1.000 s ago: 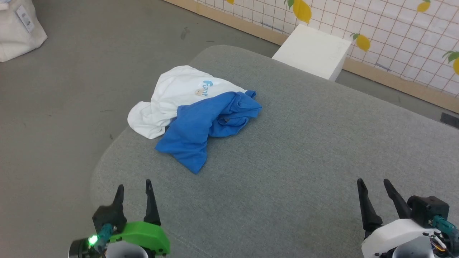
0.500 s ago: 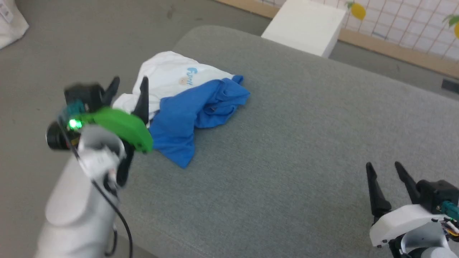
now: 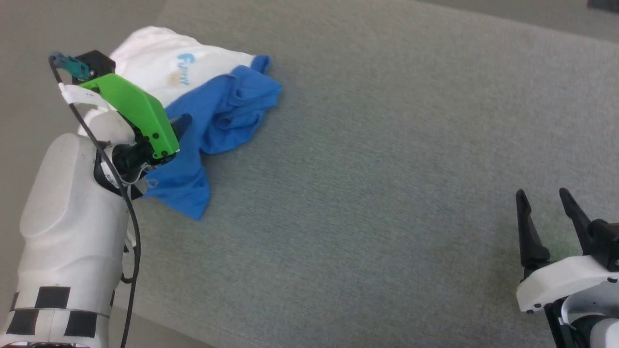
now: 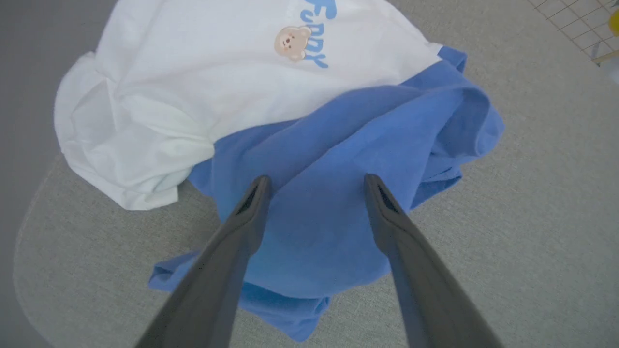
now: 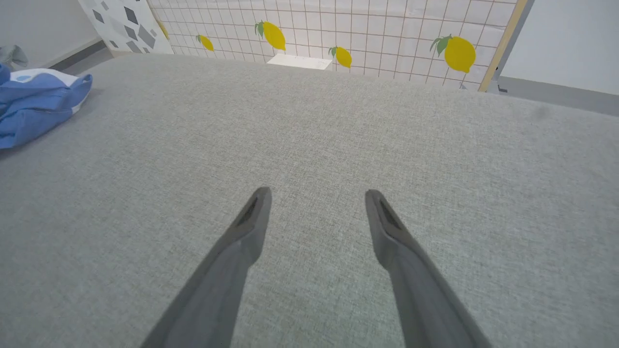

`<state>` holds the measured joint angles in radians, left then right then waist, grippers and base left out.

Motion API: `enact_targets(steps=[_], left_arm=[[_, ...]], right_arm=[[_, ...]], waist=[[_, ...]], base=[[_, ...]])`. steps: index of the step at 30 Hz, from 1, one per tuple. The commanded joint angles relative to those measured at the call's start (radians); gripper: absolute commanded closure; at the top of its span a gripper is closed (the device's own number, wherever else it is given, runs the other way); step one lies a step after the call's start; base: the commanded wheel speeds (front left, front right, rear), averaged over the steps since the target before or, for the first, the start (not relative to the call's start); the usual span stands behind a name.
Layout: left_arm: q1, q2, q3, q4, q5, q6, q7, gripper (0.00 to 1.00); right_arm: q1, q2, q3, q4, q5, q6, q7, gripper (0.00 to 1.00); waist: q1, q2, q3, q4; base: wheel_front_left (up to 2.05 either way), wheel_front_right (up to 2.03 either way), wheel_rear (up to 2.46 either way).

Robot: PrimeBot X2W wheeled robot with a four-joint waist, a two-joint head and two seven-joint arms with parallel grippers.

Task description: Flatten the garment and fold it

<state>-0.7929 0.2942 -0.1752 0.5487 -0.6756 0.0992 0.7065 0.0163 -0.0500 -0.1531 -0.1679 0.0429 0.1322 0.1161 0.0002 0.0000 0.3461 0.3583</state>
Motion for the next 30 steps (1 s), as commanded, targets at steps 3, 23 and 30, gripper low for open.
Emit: enact_targets(steps=[3, 23, 30], left_arm=[[-0.005, -0.01, -0.008, 0.014, -0.018, 0.028, 0.039, 0.0], [-0.016, -0.029, -0.004, 0.058, 0.076, -0.056, -0.478, 1.0], [-0.175, 0.046, -0.003, -0.004, 0.135, -0.1, -0.605, 1.0]], right_arm=[[-0.025, 0.0, -0.006, -0.022, -0.012, -0.002, 0.005, 0.0], [-0.022, 0.0, 0.005, 0.006, -0.004, -0.002, -0.002, 0.0], [-0.027, 0.0, 0.02, 0.08, 0.043, -0.002, -0.046, 0.0]], waist=[[-0.0002, 0.0, 0.105, -0.072], [-0.0002, 0.0, 0.031, 0.01], [-0.0002, 0.0, -0.11, -0.009]], base=[[0.0, 0.0, 0.0], [0.0, 0.0, 0.0], [0.0, 0.0, 0.0]])
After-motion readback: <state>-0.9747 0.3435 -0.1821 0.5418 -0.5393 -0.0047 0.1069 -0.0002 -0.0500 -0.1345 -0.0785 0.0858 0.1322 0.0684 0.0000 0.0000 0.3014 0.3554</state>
